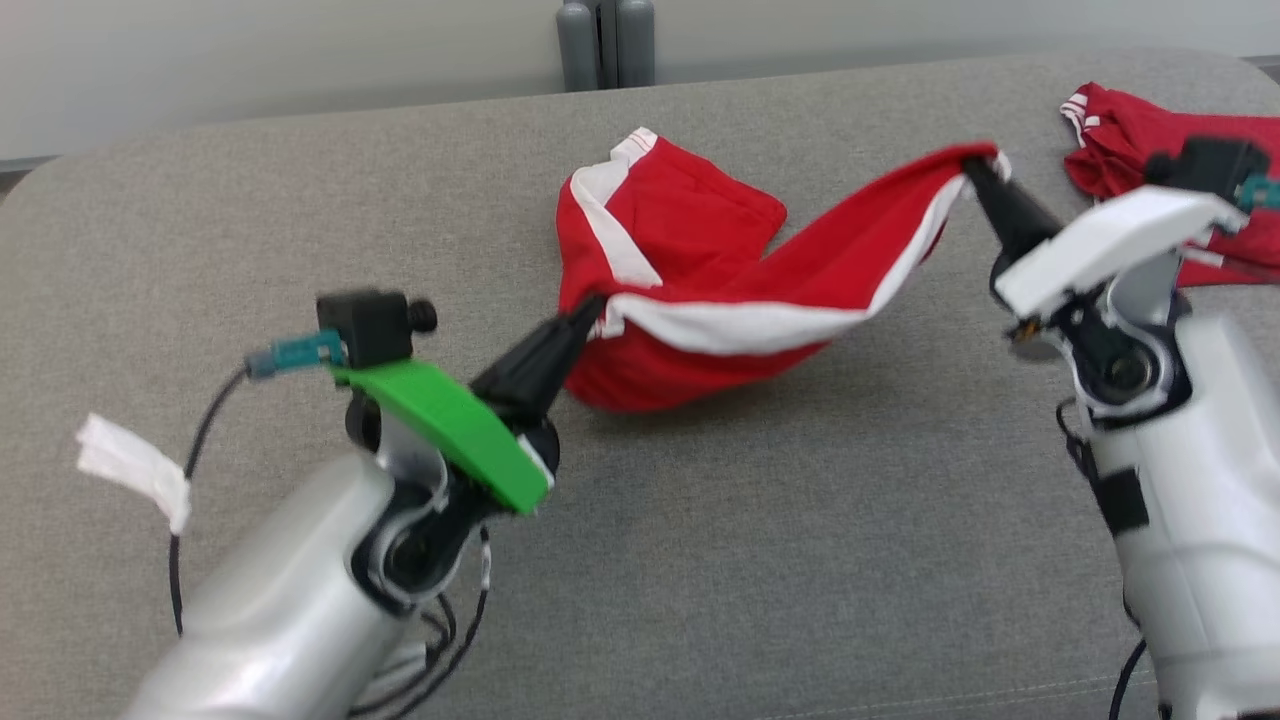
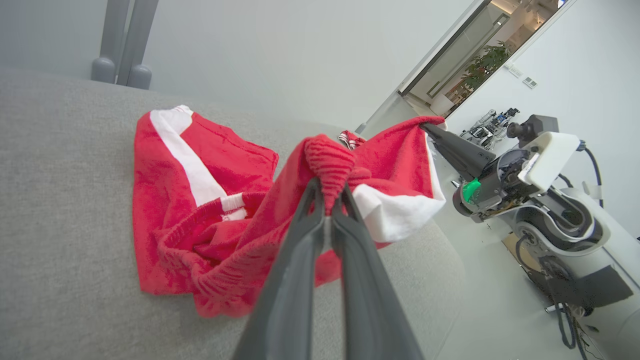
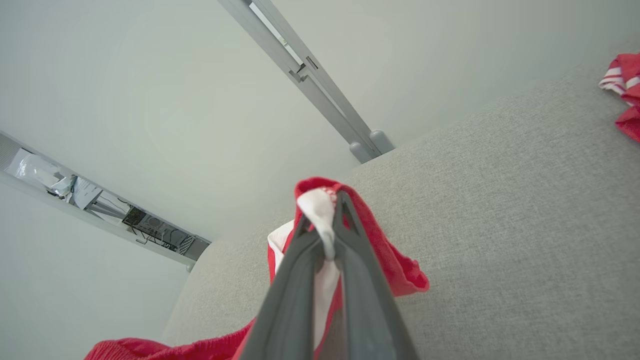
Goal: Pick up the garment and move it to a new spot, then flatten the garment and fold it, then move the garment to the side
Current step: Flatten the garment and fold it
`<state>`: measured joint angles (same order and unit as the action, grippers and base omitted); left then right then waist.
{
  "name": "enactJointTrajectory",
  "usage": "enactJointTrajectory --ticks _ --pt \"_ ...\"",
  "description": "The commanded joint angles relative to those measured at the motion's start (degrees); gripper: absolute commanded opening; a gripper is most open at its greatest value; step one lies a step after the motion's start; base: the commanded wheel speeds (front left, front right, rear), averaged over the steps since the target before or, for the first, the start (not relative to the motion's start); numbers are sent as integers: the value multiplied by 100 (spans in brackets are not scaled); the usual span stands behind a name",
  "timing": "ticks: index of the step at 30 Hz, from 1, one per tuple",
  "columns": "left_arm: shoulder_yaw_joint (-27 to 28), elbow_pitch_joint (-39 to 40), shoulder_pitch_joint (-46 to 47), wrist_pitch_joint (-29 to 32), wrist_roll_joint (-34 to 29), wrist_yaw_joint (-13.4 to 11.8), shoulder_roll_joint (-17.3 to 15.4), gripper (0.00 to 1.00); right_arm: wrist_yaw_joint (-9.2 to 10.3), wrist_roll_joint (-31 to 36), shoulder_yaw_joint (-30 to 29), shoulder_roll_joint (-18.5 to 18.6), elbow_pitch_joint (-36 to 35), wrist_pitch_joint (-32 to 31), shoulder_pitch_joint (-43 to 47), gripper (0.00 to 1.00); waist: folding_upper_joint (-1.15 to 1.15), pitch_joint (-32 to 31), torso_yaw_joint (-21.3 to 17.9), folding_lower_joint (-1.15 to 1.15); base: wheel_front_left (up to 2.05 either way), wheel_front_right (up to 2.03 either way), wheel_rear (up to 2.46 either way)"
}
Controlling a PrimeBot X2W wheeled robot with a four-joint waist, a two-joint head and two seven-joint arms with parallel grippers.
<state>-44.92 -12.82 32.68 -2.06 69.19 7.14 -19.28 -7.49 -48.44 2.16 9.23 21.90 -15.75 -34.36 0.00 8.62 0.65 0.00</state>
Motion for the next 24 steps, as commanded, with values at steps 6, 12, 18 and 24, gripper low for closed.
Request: enactJointTrajectory --ticks 6,12,18,24 --pt "642 -588 2227 752 827 46 340 0 2 723 -619 -300 1791 57 -2998 0 0 635 46 0 0 0 0" --pt "1658 -1643 4199 337 1439 47 972 0 2 1677 -993 -438 3241 981 -5393 0 0 1005 140 0 0 0 0" --pt "1723 -1810 4776 423 1666 48 1203 0 3 1840 -872 -579 4115 1348 -6225 0 0 1160 180 0 0 0 0" --pt "1565 -1997 4681 557 1696 49 1077 0 3 1830 -737 -599 4601 1505 -6412 0 0 1302 205 0 0 0 0"
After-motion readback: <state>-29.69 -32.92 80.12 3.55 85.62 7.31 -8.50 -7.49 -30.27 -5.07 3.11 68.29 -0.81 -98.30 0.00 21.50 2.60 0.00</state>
